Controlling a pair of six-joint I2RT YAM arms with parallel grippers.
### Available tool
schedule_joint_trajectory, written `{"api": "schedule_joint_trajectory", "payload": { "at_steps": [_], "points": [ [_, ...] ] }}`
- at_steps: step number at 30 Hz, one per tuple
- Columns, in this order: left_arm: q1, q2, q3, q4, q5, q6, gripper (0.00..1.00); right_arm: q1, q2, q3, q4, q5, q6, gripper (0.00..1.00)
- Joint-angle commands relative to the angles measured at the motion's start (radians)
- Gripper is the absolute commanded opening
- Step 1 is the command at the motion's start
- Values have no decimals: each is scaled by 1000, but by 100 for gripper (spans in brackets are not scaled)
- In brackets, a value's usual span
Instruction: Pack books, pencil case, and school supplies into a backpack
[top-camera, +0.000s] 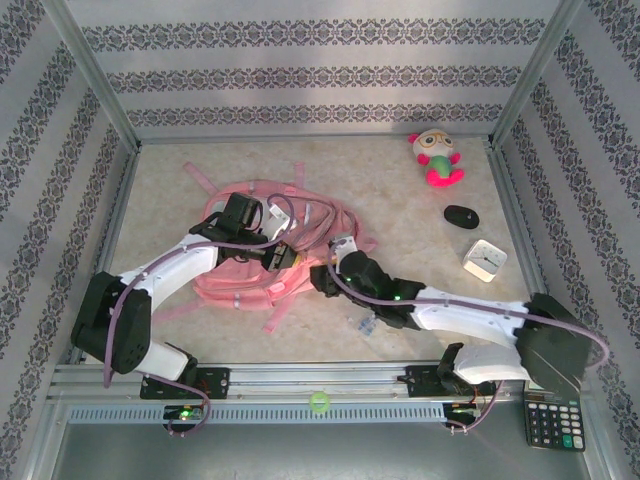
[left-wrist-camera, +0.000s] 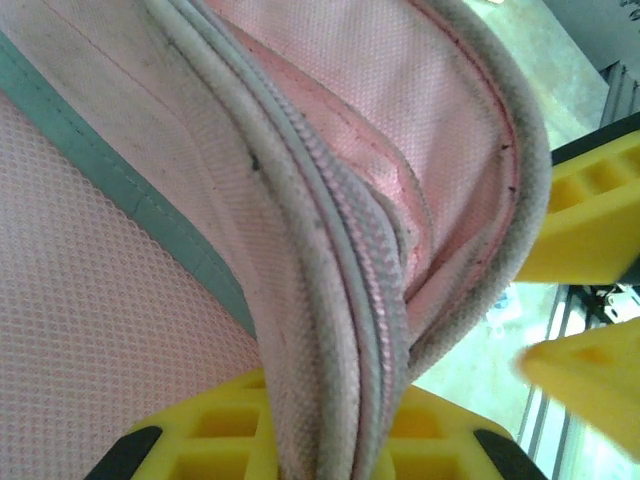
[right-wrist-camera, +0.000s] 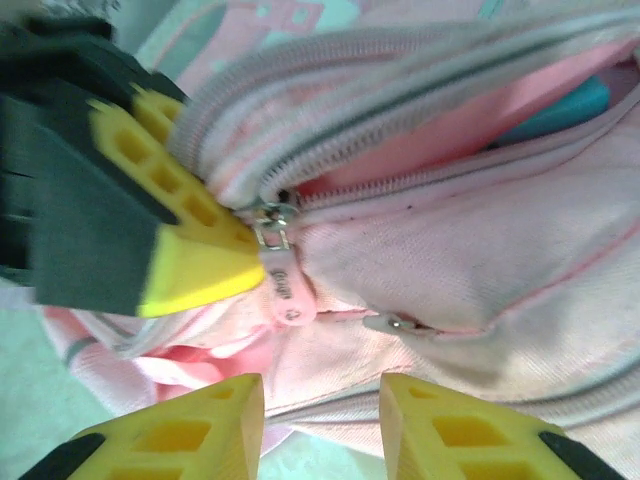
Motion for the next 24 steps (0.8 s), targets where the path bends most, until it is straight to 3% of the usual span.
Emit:
{"api": "schedule_joint_trajectory", "payload": {
  "at_steps": [1, 6, 14, 24],
  "points": [
    [-2, 33, -8, -28, 127, -123, 0, -19, -106, 6, -61, -83, 0, 36],
    [-2, 29, -21, -25, 129, -156, 0, -37, -87, 91, -133, -138, 17, 36],
    [-3, 60, 3, -29, 146, -189, 0, -44, 90, 217, -148, -81, 20, 36],
    [-3, 72, 21, -22, 175, -196, 0, -89, 168, 220, -134, -108, 9, 32]
  ]
}}
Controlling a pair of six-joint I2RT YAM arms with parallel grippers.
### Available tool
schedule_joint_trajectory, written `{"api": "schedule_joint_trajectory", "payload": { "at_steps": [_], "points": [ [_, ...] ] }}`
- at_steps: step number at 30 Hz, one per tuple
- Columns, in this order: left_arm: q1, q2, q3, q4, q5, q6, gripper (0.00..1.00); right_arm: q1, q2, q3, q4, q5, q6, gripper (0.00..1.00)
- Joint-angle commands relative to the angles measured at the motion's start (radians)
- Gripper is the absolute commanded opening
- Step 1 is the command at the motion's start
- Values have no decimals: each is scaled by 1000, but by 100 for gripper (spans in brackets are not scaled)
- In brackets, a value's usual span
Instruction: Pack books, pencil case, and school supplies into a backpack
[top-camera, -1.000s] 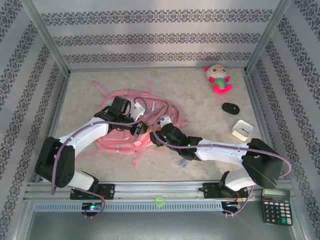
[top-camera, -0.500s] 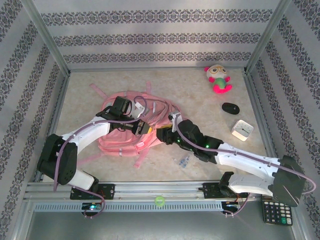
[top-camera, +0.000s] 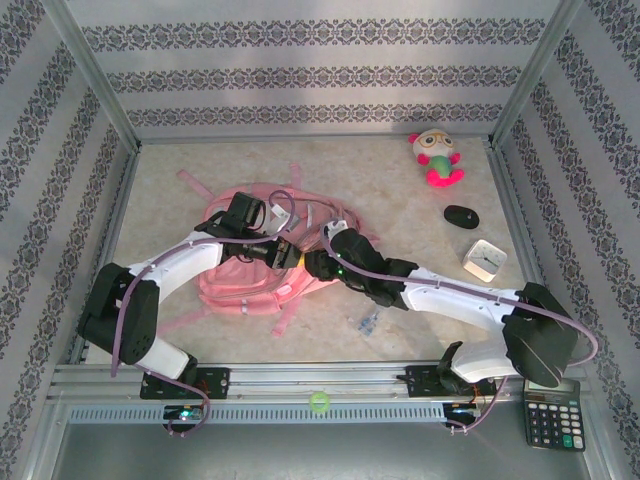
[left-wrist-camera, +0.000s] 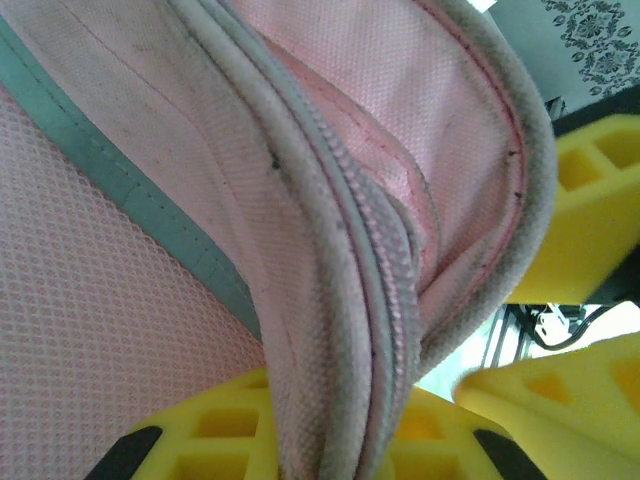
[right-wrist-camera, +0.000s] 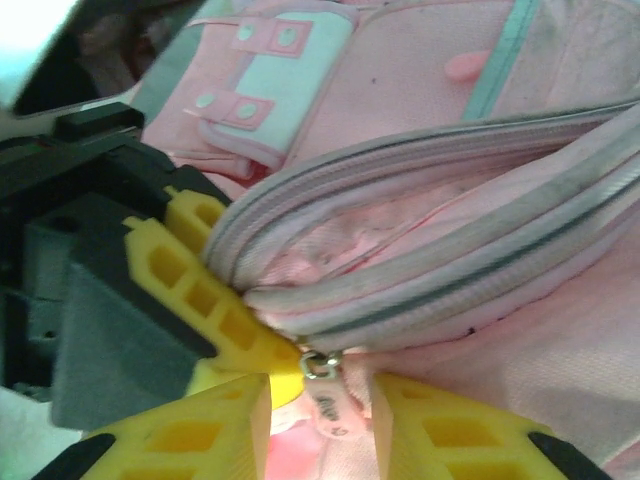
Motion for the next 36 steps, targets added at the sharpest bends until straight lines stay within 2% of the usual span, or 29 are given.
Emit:
{"api": "schedule_joint_trajectory", "payload": {
  "at_steps": [1, 4, 8, 10, 12, 15, 17, 20, 23, 27, 31, 36],
  "points": [
    [-3, 23, 12, -54, 89, -80, 0, -13, 26, 32, 4, -28, -4, 31],
    [-2, 24, 10, -46, 94, -84, 0, -26, 54, 42, 21, -89, -11, 31],
    [-3, 23, 15, -48, 94, -83, 0, -32, 75, 63, -8, -65, -22, 33],
    [-3, 20, 18, -55, 90, -77, 0, -34, 79, 83, -75, 6, -12, 29],
    [-3, 19, 22, -69, 79, -66, 0, -33, 69, 95, -154, 84, -16, 21],
    [-3, 19, 29, -91, 69, -49, 0, -38, 38, 85, -187, 127, -22, 13],
    [-4, 19, 30, -99, 65, -42, 0, -40, 32, 84, -190, 118, -34, 14],
    [-3, 24, 34, -96, 65, -43, 0, -37, 46, 94, -174, 63, -62, 23],
    [-3, 29, 38, -85, 69, -58, 0, -14, 67, 114, -155, 9, -114, 28],
    [-3, 30, 38, -74, 84, -71, 0, 1, 105, 139, -203, 60, -127, 30],
    [-3, 24, 44, -106, 63, -48, 0, -6, 97, 143, -280, 180, -122, 14],
    [-2, 22, 67, -203, -7, 32, 0, -63, 19, 111, -340, 193, -108, 6]
  ]
}}
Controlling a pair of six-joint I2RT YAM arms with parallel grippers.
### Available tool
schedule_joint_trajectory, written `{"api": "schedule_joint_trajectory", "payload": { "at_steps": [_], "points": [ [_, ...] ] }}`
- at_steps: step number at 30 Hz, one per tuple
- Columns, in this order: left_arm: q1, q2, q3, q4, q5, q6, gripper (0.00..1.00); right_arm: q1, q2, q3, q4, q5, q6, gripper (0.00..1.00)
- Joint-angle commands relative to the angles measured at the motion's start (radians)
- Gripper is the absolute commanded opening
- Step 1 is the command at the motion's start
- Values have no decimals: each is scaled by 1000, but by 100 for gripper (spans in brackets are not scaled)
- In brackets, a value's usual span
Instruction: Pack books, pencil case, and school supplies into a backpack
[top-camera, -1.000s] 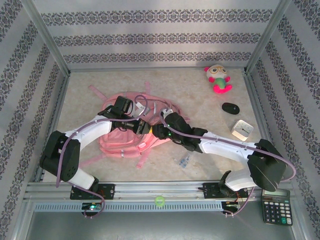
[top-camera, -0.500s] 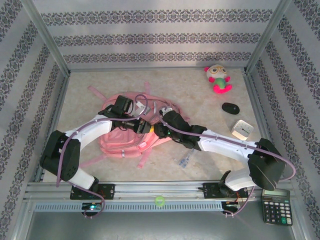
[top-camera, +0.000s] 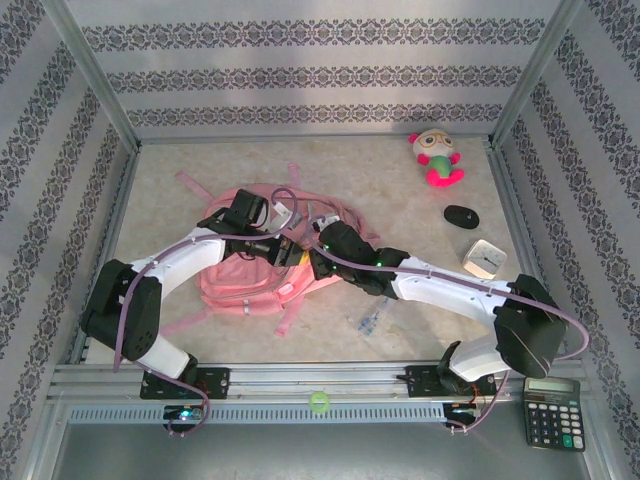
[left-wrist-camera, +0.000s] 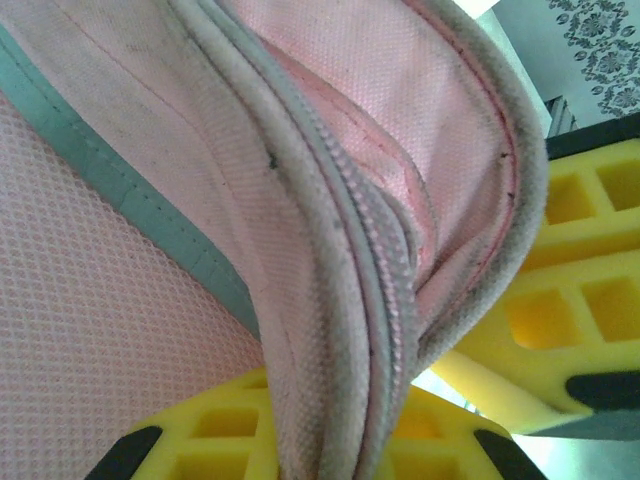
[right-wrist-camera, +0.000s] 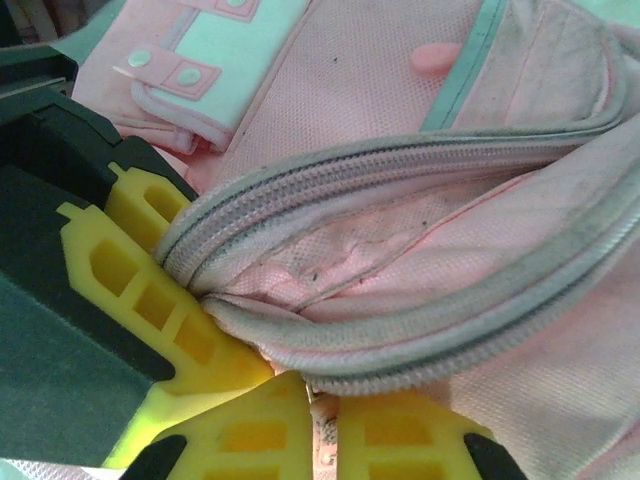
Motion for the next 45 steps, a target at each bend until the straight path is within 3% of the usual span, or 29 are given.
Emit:
{"api": "schedule_joint_trajectory", "payload": {
  "at_steps": [1, 6, 9, 11, 22, 29, 36, 42, 45],
  "points": [
    [-1, -1, 23, -168, -1, 27, 0, -68, -48, -29, -132, 107, 1, 4],
    [0, -7, 25, -169, -11, 35, 0, -101, -53, -28, -125, 10, -31, 0],
    [0, -7, 26, -158, -3, 28, 0, -103, -36, -19, -105, -64, -58, 4],
    [-1, -9, 25, -149, 3, 23, 0, -100, -22, -14, -90, -114, -81, 11],
    [0, -30, 13, -105, 33, -6, 0, -91, 53, 11, -39, -132, -102, 20],
    [-1, -36, 17, -158, -71, 53, 0, -121, -6, 16, -114, -135, -112, 0],
    [-1, -40, 37, -294, -258, 199, 0, -224, -59, 34, -236, -316, -111, 0],
    [-1, -67, 21, -314, -295, 266, 0, -234, -5, 92, -316, -437, -122, 0],
    [0, -88, 5, -282, -245, 256, 0, -217, 12, 77, -282, -447, -121, 0]
  ]
}}
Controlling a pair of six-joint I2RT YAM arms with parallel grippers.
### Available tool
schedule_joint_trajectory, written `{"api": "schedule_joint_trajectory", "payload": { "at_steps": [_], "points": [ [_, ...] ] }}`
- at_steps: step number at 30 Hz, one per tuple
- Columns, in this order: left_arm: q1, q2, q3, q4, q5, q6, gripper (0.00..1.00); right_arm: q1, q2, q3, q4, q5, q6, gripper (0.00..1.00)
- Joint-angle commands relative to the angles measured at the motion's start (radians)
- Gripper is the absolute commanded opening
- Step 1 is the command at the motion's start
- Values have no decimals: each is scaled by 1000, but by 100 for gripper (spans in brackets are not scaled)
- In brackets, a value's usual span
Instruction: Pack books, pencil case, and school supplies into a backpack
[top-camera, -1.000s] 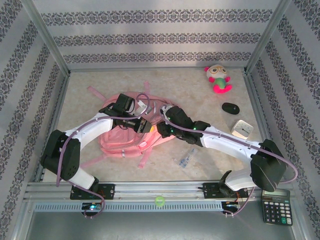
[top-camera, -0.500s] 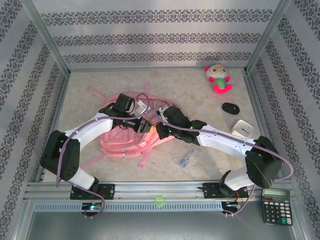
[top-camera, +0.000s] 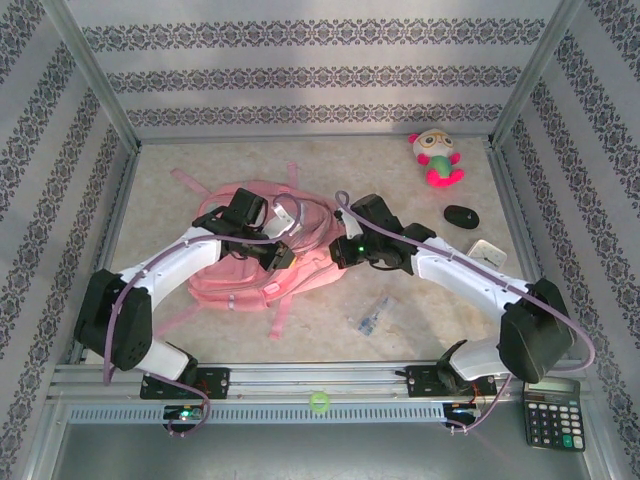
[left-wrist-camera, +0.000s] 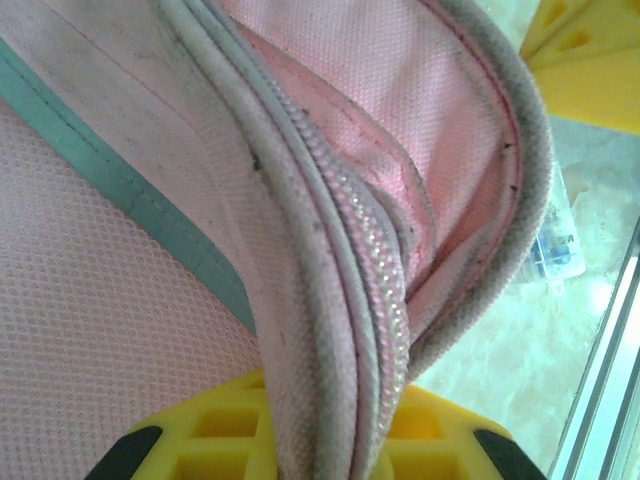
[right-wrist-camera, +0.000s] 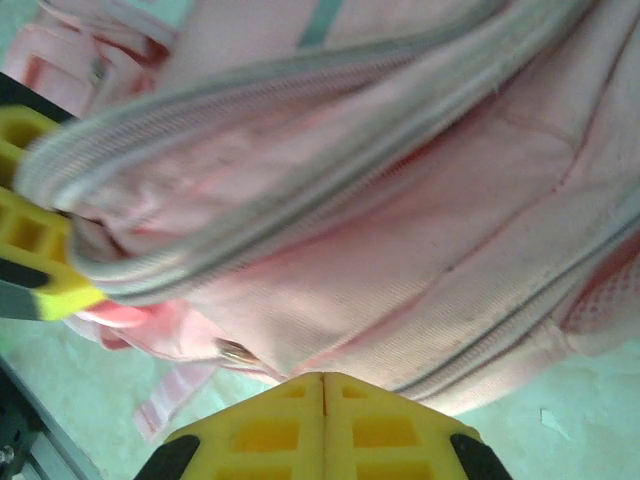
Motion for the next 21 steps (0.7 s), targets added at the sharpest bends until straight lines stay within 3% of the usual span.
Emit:
{"api": "schedule_joint_trajectory", "payload": {
  "at_steps": [1, 3, 4, 7, 10, 15, 21],
  "points": [
    [16, -28, -35, -84, -12, 0, 0, 27, 29, 6, -31, -40, -19, 0],
    [17, -30, -41, -56, 17, -34, 0, 70, 26, 4, -9, -20, -70, 18],
    [17, -29, -45, -43, 43, -48, 0, 93, 17, 0, 4, 8, -94, 22],
    [17, -11, -43, -16, 101, -123, 0, 132, -10, -11, 55, 22, -120, 26],
    [17, -7, -62, 31, 177, -203, 0, 137, -34, -39, 146, 9, -39, 29],
    [16, -23, -111, 128, 224, -323, 0, 159, -1, -56, 218, 88, 75, 30],
    [17, -20, -107, 150, 268, -362, 0, 168, 69, -29, 241, 162, 108, 31]
  ]
}}
